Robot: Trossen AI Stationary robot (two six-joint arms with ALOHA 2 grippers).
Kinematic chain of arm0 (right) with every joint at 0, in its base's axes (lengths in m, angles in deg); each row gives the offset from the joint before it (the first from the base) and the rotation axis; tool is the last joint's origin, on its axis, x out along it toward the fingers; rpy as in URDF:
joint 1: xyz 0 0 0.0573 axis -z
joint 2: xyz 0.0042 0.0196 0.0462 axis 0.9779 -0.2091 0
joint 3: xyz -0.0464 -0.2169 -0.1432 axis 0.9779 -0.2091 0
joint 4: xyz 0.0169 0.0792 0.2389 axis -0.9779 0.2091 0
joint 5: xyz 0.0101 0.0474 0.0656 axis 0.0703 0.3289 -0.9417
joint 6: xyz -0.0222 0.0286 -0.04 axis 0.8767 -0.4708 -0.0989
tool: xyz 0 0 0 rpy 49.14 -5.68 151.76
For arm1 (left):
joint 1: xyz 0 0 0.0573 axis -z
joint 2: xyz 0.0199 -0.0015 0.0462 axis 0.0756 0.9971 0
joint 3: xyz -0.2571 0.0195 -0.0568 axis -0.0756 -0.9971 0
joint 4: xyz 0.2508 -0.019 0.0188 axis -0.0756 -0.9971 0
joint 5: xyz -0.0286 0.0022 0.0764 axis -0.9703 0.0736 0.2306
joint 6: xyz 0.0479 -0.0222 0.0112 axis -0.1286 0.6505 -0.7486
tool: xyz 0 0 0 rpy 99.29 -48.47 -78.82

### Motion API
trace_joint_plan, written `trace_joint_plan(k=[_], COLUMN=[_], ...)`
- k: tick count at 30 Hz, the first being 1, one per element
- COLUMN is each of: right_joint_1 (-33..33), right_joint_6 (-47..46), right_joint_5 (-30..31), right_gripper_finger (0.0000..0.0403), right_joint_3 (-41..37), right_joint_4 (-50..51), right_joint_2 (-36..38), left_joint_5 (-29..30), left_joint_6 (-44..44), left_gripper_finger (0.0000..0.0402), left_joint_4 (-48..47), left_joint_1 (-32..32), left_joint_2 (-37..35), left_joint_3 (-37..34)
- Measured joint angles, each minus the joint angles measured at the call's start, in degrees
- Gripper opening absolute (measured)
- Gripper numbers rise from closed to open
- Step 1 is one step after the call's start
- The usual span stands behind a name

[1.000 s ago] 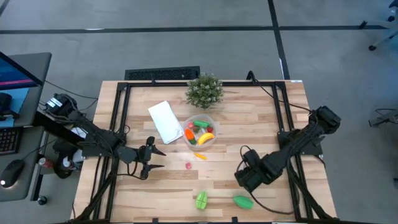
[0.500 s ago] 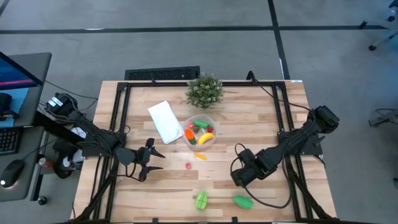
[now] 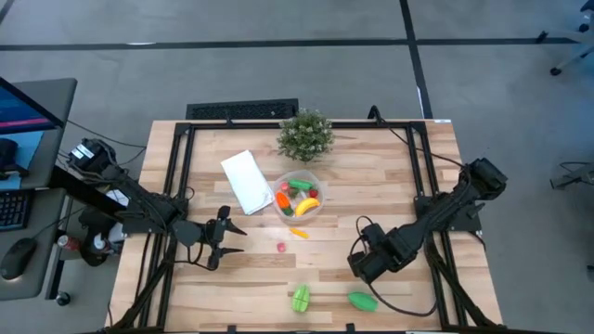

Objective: Pick and placing Produce into tupperware
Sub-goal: Put the green bell pepper into the transparent bin

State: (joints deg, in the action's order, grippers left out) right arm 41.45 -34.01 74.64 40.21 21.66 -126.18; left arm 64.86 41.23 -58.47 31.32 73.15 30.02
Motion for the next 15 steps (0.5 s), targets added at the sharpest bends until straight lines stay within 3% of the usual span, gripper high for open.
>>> trace_joint_plan(k=[9,15], right_joint_1=[0.32,0.28], right_joint_6=[1.85,1.62], right_joint_5=[-3.35,-2.52], right_gripper_finger=[0.0313,0.0313], right_joint_3=[0.02,0.04], right_joint_4=[-1.45,-1.17], right_joint_2=[-5.03,-5.43], left_joint_5=[-0.31,-0.35], left_joint_6=[0.04,0.07], left_gripper_finger=[0.0231,0.0231], left_joint_4=[0.20,0.31], left_joint_1=[0.00,0.00], left_joint_2=[0.02,0.02], left_joint_3=[0.00,0.00])
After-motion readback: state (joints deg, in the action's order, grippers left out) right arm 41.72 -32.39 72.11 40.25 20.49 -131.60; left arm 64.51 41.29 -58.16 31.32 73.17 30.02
